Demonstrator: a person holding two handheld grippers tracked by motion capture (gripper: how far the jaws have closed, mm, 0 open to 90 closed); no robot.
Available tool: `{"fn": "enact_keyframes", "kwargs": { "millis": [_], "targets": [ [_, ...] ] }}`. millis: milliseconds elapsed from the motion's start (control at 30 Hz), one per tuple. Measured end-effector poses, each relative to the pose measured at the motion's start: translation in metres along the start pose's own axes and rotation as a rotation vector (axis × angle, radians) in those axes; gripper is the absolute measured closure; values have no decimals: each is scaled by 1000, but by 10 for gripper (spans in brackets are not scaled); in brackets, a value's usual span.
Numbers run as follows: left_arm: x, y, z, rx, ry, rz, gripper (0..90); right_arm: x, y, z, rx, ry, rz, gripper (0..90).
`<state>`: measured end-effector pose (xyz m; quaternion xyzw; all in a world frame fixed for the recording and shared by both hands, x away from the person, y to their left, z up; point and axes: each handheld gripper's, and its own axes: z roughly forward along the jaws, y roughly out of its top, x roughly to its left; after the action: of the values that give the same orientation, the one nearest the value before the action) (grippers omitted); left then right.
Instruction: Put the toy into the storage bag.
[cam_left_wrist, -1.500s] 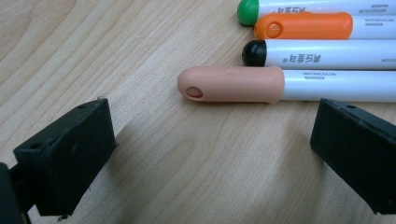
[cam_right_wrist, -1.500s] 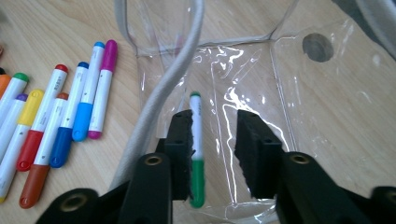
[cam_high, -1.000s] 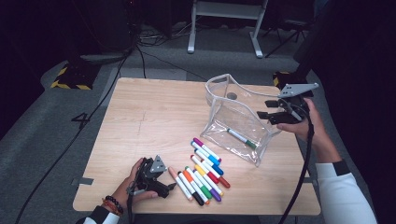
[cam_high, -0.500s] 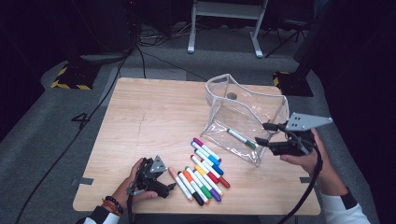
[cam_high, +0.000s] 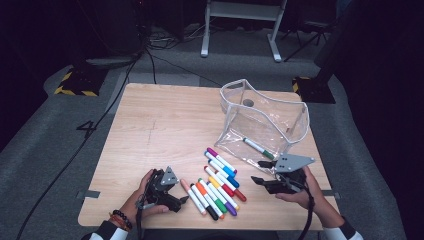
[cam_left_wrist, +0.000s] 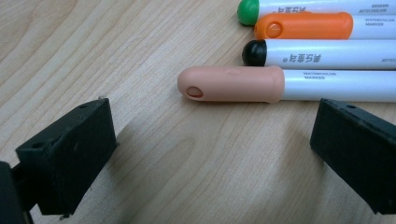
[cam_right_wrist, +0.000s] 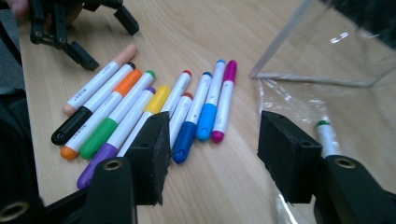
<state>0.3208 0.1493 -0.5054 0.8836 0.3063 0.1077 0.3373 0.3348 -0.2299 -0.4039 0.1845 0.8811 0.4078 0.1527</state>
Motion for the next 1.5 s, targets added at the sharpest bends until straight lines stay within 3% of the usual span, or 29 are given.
{"fn": "enact_keyframes", "kwargs": {
  "millis": [33,67,167,267,467,567,733,900,1133,1500],
  "targets": [
    [0,0,0,0,0,0,4,-1,-3,19,10,-2,1,522],
    [0,0,0,0,0,0,4,-1,-3,19,10,-2,1,522],
    [0,0,0,0,0,0,4,-3,-5,47,49,-2,-2,594],
    [0,0,0,0,0,0,5,-3,0,76,66,0,-40,663],
    [0,0,0,0,0,0,5,-10,9,102,65,-24,-43,689],
    [0,0,0,0,0,1,5,-19,9,118,79,-39,-17,699],
    [0,0,0,0,0,2,4,-29,3,132,117,-19,32,706],
    [0,0,0,0,0,1,5,-34,-4,136,163,-16,51,749],
    [0,0,0,0,1,-1,5,-36,-11,130,177,-16,71,763],
    [0,0,0,0,3,-4,5,-18,-34,94,198,-45,83,763]
  ]
}}
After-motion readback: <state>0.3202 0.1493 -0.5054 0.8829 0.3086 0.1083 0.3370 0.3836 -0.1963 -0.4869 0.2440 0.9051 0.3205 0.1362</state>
